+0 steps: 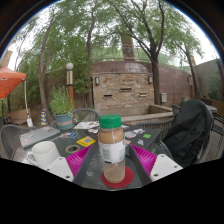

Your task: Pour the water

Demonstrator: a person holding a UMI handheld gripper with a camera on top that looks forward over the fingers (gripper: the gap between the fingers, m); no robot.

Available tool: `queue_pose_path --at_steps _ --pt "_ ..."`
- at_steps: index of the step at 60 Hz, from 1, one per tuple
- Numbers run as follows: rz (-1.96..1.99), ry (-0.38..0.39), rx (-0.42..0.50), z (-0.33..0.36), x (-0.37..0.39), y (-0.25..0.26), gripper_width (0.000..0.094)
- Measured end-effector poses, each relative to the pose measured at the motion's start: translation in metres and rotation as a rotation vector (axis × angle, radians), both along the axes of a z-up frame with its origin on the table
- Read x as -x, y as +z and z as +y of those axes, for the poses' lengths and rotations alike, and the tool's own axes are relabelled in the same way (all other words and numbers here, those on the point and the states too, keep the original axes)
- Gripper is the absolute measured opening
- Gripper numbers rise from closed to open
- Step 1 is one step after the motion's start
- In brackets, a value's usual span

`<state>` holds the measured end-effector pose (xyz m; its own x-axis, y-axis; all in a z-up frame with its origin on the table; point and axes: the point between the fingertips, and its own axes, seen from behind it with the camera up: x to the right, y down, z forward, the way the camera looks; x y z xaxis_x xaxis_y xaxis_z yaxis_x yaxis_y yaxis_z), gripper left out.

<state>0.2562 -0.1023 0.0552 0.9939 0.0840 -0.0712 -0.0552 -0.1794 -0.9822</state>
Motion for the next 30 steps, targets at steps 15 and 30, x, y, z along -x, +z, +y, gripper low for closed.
queue_pose_path --at_steps 15,30 --pt "-0.002 -0.054 0.003 -0.005 -0.013 0.02 0.0831" --pt "-0.024 -0.078 -0.015 -0.085 -0.014 0.053 0.083"
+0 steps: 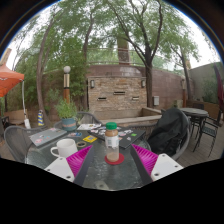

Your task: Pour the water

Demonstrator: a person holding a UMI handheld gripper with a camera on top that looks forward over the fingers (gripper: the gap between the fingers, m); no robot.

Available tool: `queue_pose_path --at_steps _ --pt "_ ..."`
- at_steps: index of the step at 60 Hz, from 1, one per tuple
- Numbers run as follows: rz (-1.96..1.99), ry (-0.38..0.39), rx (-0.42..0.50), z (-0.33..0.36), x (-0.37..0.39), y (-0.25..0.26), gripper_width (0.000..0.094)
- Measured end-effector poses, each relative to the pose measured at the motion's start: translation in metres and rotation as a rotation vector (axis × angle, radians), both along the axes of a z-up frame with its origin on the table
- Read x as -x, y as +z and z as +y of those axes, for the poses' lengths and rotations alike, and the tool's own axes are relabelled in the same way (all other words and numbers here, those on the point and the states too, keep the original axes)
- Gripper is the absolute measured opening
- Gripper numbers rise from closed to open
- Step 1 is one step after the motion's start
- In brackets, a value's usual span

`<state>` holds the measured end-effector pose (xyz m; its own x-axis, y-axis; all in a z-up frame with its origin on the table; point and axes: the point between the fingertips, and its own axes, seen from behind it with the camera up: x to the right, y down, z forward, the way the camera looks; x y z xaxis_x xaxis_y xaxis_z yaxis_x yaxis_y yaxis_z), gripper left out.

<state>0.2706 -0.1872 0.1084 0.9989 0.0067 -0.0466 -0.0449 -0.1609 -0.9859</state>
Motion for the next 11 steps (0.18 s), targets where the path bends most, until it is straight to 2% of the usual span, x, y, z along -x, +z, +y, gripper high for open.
queue_pose_path --at_steps 11 --pt "0.008 0.002 -0.001 -0.038 0.002 0.011 0.0829"
